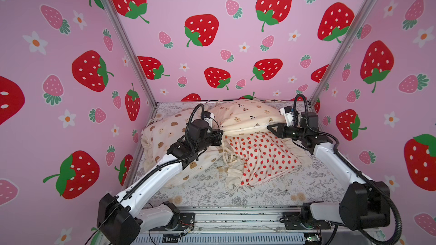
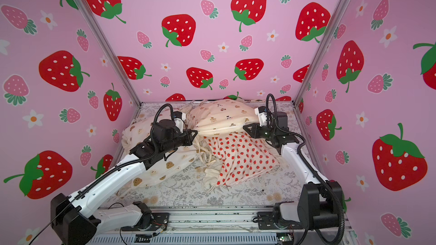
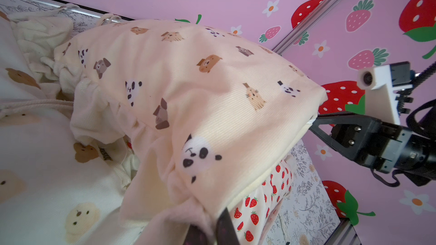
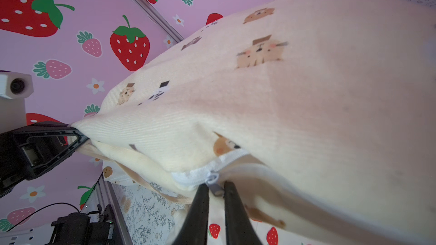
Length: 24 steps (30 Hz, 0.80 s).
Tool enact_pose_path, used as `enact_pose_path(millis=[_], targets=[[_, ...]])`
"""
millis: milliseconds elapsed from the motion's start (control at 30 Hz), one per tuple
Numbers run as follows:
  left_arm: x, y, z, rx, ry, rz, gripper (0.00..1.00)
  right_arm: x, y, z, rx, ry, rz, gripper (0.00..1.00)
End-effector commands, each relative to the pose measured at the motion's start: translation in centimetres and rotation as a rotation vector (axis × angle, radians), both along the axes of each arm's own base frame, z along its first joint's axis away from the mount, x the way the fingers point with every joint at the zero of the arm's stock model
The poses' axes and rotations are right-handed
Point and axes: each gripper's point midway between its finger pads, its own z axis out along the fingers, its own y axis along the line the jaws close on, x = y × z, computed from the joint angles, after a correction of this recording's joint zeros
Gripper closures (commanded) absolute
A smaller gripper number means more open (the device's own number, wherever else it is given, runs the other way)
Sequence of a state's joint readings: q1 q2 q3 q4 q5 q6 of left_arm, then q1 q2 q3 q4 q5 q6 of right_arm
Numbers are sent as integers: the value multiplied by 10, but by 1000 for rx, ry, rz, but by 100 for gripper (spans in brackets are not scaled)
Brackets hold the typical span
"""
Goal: Zip up pillowcases
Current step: Zip the zipper on the pillowcase.
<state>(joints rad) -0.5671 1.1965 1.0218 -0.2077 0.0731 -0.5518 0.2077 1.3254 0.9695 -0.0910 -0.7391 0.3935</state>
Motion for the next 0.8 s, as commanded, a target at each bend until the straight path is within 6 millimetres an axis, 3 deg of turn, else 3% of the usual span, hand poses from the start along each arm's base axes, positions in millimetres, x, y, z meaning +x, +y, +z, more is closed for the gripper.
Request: enact_pose_path(millis=[0, 333, 767], targets=[[1, 4, 5, -17, -13, 19, 100, -3, 2, 5, 3, -35, 20, 90], [0, 7, 4, -16, -11, 25, 100, 4, -9, 2, -59, -39, -56, 100], [-8, 19, 6, -16, -38, 50, 100, 14, -57, -7, -304, -3, -297, 100]])
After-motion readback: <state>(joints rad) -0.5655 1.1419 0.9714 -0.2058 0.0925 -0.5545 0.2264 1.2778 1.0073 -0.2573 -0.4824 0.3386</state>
